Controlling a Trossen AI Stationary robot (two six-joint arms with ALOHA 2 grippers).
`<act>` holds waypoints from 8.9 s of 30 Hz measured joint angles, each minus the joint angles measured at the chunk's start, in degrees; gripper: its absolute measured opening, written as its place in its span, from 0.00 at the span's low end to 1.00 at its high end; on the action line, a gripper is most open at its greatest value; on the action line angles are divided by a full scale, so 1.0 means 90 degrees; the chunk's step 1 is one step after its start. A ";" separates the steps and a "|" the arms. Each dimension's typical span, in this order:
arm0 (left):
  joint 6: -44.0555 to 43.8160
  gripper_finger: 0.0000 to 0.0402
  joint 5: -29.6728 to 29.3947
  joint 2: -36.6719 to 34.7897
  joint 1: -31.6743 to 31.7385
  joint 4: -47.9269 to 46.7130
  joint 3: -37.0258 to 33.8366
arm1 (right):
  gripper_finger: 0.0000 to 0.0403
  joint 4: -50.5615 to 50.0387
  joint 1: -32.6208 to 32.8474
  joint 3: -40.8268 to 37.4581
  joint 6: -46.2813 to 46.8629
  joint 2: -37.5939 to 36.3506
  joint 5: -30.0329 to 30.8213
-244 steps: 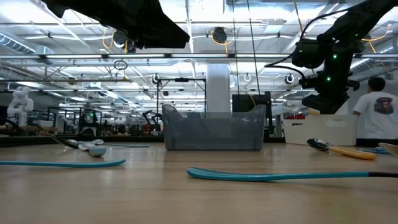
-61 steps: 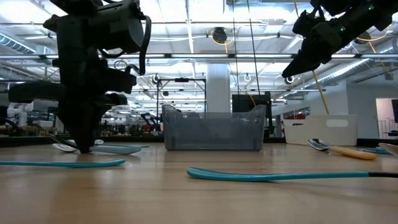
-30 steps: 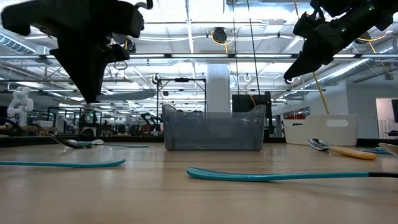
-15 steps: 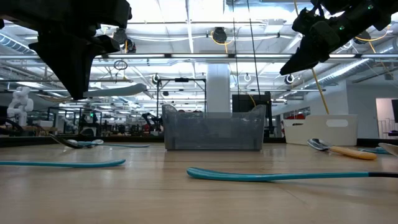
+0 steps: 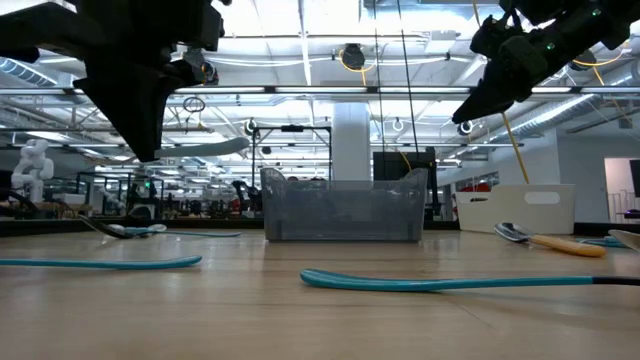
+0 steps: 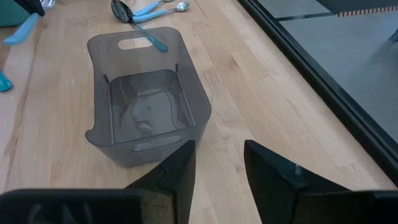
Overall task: Sort silverware by color (type)
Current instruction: Put the bottom left light blue spoon into the black bin, then put the top right light blue spoon into the black bin
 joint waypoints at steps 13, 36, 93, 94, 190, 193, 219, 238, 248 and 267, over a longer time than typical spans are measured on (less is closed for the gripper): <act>0.0654 0.00 -0.0231 0.0000 0.0327 0.0618 0.0146 | 0.33 0.0142 0.0000 -0.0158 0.0010 0.0002 0.0001; 0.1540 0.00 -0.1050 -0.0005 0.0772 0.1786 0.0996 | 0.33 0.0189 0.0000 -0.0158 0.0072 0.0002 -0.0016; 0.1749 0.00 -0.0573 0.1436 0.2572 0.3690 0.0995 | 0.33 0.0089 0.0250 -0.0160 0.0250 0.0000 -0.0001; 0.1735 0.00 -0.0516 0.1477 0.2584 0.3708 0.0996 | 0.33 0.0089 0.0250 -0.0160 0.0252 0.0000 0.0001; 0.1198 0.39 0.0227 0.0873 0.2481 0.3692 0.1001 | 0.33 0.0033 0.0255 -0.0160 0.0230 0.0000 0.0004; 0.1415 0.39 -0.0090 0.0661 0.2446 0.3156 0.1001 | 0.33 -0.0037 0.0257 -0.0160 0.0296 0.0000 0.0004; 0.2548 0.39 -0.0291 -0.0291 0.4329 -0.0625 0.0536 | 0.33 -0.0149 0.0255 -0.0160 0.0052 0.0007 0.0006; 0.3870 0.49 -0.0187 0.0194 0.4687 -0.1636 -0.0076 | 0.33 0.0047 0.0255 -0.0160 -0.0333 0.0007 -0.0013; 0.5688 0.63 -0.0953 0.0170 0.5332 -0.0788 -0.0753 | 0.33 0.0002 0.0255 -0.0160 -0.0322 0.0007 -0.0016; 0.7911 0.63 -0.0868 0.0163 0.4931 0.0233 -0.1343 | 0.33 -0.0012 0.0250 -0.0160 -0.0823 0.0007 -0.0001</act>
